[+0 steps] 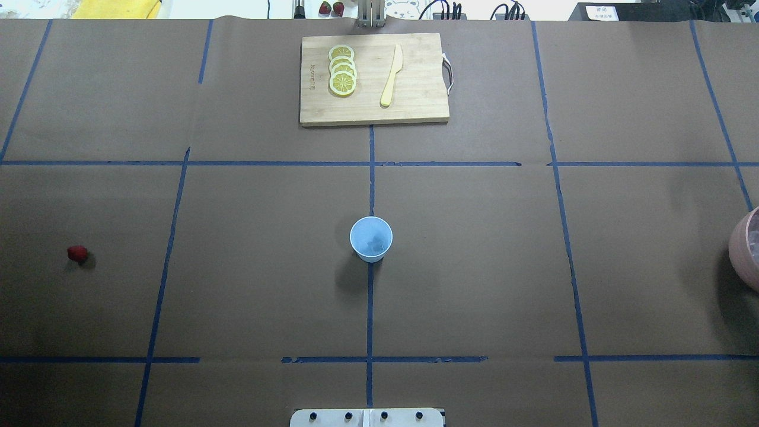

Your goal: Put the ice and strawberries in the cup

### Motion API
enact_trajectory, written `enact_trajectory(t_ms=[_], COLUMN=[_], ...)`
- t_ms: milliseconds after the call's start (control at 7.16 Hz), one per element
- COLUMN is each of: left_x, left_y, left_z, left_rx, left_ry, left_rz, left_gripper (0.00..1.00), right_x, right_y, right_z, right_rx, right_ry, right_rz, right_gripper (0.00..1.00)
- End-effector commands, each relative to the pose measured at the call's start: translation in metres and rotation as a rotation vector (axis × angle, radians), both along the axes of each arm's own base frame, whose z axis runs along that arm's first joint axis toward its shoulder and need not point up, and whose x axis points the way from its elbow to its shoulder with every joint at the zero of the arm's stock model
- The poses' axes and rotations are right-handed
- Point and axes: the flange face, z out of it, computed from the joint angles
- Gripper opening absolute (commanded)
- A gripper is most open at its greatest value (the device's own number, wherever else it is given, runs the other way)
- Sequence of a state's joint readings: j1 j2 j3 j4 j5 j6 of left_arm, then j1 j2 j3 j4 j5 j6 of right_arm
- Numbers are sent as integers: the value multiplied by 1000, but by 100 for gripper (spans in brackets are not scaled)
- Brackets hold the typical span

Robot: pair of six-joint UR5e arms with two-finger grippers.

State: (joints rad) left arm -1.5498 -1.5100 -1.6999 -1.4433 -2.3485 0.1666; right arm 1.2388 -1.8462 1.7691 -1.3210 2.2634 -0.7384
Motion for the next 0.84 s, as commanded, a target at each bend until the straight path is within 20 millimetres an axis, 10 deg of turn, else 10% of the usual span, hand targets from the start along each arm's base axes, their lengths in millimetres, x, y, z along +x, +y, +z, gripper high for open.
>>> enact_trajectory(t_ms=[0,419,699], left_x=[0,0,0], left_y=[-1,-1,-1], left_z=[-1,-2,-3], left_rx=[3,4,6], left_ry=[0,0,0], left_rz=[1,1,0], left_gripper=[100,100,100], right_x=[7,-3,-64], right_y=[-3,-22,-43], right_z=[-55,-148,-225], right_rx=[-89,-343,-466], right_ry=[-17,-74,-138], right_rz=[84,501,621], right_gripper=[2,2,2])
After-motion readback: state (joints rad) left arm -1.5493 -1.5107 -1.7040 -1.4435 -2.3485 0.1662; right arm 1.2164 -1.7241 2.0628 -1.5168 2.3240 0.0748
